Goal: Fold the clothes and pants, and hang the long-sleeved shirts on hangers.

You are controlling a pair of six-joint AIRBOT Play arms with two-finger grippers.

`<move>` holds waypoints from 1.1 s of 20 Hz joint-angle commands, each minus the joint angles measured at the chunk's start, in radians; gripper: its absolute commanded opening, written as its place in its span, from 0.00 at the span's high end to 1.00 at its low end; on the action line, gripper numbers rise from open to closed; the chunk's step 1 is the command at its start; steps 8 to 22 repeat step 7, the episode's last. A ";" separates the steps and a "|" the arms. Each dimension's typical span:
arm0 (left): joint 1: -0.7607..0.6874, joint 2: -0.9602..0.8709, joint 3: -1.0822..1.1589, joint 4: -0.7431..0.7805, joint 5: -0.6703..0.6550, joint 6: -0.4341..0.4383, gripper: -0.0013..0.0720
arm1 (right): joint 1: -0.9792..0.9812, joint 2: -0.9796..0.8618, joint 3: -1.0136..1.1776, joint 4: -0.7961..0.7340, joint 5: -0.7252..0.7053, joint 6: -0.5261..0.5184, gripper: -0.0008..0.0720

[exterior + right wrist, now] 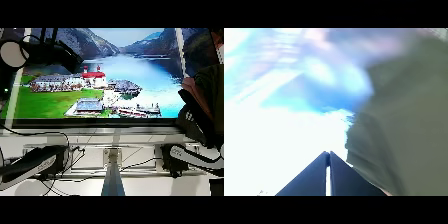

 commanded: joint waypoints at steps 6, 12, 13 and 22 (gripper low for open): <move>0.000 0.001 0.000 0.000 0.000 0.000 0.53 | 0.690 -0.005 0.000 -0.219 -0.171 -0.433 0.98; 0.000 0.001 0.000 0.000 0.000 0.000 0.53 | 0.702 -0.005 0.000 -0.225 -0.166 -0.433 0.97; 0.000 0.001 0.000 0.000 0.000 0.000 0.53 | 0.702 -0.005 0.000 -0.225 -0.166 -0.433 0.97; 0.000 0.001 0.000 0.000 0.000 0.000 0.53 | 0.702 -0.005 0.000 -0.225 -0.166 -0.433 0.97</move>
